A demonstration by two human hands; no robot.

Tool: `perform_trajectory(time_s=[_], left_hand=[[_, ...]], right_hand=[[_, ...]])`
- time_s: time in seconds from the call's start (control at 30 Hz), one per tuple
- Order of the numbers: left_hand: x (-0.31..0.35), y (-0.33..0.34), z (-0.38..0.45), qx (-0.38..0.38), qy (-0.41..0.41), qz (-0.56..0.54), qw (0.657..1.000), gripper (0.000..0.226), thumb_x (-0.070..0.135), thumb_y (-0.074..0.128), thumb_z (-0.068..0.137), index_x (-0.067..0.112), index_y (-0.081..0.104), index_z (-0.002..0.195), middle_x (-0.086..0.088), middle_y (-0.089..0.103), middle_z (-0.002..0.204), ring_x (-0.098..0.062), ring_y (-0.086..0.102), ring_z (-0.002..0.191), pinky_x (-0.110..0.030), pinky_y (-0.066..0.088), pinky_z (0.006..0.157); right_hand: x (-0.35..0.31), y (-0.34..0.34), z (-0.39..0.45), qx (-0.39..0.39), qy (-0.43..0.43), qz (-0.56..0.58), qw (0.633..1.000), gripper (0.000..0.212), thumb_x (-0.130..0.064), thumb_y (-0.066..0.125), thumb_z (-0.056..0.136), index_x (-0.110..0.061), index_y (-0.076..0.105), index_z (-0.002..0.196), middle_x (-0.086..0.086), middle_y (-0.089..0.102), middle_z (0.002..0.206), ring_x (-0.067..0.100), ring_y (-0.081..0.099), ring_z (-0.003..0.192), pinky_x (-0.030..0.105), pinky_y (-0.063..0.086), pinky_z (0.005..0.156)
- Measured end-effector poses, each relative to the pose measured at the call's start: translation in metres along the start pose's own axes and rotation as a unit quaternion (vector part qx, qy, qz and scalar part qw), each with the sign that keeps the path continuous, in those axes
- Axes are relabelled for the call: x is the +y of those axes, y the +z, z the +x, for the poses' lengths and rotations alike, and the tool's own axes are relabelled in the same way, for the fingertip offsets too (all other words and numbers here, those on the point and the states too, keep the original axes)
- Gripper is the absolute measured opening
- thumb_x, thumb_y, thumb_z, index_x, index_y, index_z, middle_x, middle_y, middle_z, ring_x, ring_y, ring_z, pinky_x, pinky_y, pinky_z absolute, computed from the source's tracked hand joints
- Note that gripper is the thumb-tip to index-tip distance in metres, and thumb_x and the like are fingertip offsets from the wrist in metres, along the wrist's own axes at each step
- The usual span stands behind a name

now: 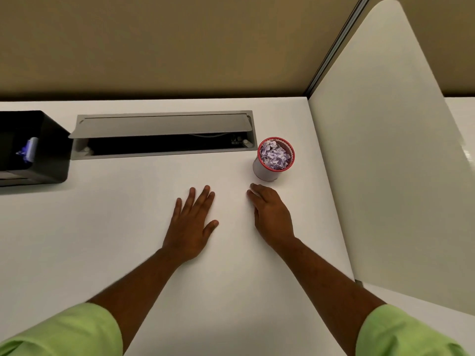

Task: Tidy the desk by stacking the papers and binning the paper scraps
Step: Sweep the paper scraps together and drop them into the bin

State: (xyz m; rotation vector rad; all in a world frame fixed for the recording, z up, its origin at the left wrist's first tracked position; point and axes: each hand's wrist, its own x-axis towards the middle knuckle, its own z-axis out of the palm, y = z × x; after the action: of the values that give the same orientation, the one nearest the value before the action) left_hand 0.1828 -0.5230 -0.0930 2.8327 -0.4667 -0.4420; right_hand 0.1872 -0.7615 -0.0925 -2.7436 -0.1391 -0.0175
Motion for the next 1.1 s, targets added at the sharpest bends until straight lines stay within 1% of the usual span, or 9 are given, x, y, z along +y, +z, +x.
perform_trajectory(time_s=[0.07,0.13,0.23,0.37,0.53,0.7,0.8,0.9,1.1], left_hand=[[-0.004,0.0,-0.001,-0.008,0.006,0.019,1.0,0.069,0.055,0.018,0.099,0.027,-0.01,0.156,0.01,-0.019,0.162,-0.02,-0.021,0.149,-0.046,-0.003,0.121],[-0.004,-0.001,0.0,-0.017,0.009,0.02,1.0,0.069,0.055,0.016,0.099,0.027,-0.012,0.155,0.01,-0.022,0.162,-0.02,-0.022,0.148,-0.047,-0.004,0.121],[-0.005,-0.001,0.001,-0.028,0.012,0.022,0.999,0.069,0.056,0.012,0.098,0.027,-0.016,0.154,0.01,-0.025,0.16,-0.02,-0.026,0.147,-0.047,-0.007,0.12],[-0.006,-0.001,0.001,-0.036,0.014,0.023,0.999,0.07,0.057,0.008,0.097,0.027,-0.019,0.153,0.009,-0.027,0.16,-0.021,-0.028,0.146,-0.047,-0.009,0.119],[-0.004,-0.003,0.001,-0.045,0.013,0.028,0.999,0.071,0.059,0.003,0.094,0.027,-0.022,0.152,0.008,-0.03,0.159,-0.021,-0.031,0.145,-0.046,-0.011,0.118],[-0.003,-0.005,0.004,-0.061,0.007,0.026,0.998,0.072,0.061,-0.002,0.091,0.029,-0.024,0.151,0.011,-0.033,0.157,-0.019,-0.036,0.142,-0.044,-0.016,0.115],[-0.003,-0.007,0.007,-0.085,0.001,0.012,0.996,0.07,0.059,0.006,0.095,0.031,-0.027,0.15,0.014,-0.038,0.154,-0.018,-0.041,0.138,-0.044,-0.017,0.115],[-0.002,-0.011,0.01,-0.109,-0.004,0.005,0.994,0.07,0.055,0.017,0.1,0.031,-0.028,0.149,0.014,-0.041,0.152,-0.018,-0.041,0.138,-0.047,-0.016,0.116],[0.0,-0.016,0.009,-0.123,-0.004,0.006,0.992,0.071,0.054,0.019,0.101,0.03,-0.028,0.149,0.012,-0.04,0.153,-0.019,-0.041,0.138,-0.046,-0.017,0.115]], right_hand=[[-0.003,-0.005,0.003,0.011,0.023,0.005,1.0,0.031,-0.008,0.065,0.095,-0.011,0.07,0.125,0.003,0.067,0.128,0.025,0.061,0.117,0.037,0.058,0.093],[-0.006,-0.009,0.007,0.014,0.024,-0.019,0.999,0.02,-0.005,0.068,0.091,-0.009,0.074,0.109,0.002,0.069,0.109,0.027,0.063,0.099,0.036,0.058,0.073],[-0.008,-0.011,0.014,0.0,0.02,-0.041,0.999,0.022,0.002,0.072,0.08,-0.009,0.075,0.099,0.006,0.068,0.096,0.032,0.064,0.084,0.036,0.055,0.062],[-0.01,-0.01,0.015,-0.012,0.03,-0.024,0.999,0.03,0.006,0.069,0.077,-0.009,0.074,0.102,0.01,0.068,0.094,0.034,0.065,0.081,0.037,0.056,0.064],[-0.017,-0.011,0.011,0.028,0.066,0.03,0.997,0.029,0.011,0.066,0.076,-0.006,0.068,0.098,0.013,0.065,0.097,0.032,0.064,0.079,0.036,0.055,0.068],[-0.025,-0.017,0.008,0.065,0.126,0.107,0.984,0.028,0.014,0.057,0.076,-0.009,0.058,0.091,0.009,0.062,0.089,0.025,0.057,0.078,0.027,0.04,0.07],[-0.023,-0.022,0.007,0.084,0.199,0.168,0.962,0.025,0.01,0.061,0.08,-0.013,0.054,0.088,0.002,0.06,0.083,0.018,0.054,0.073,0.025,0.042,0.067],[-0.021,-0.035,0.008,0.125,0.254,0.251,0.926,0.025,0.006,0.07,0.078,-0.013,0.057,0.087,0.001,0.064,0.081,0.019,0.061,0.072,0.028,0.051,0.065],[-0.029,-0.065,0.013,0.196,0.253,0.377,0.869,0.028,0.005,0.077,0.078,-0.013,0.059,0.091,0.001,0.068,0.086,0.013,0.067,0.075,0.018,0.055,0.069]])
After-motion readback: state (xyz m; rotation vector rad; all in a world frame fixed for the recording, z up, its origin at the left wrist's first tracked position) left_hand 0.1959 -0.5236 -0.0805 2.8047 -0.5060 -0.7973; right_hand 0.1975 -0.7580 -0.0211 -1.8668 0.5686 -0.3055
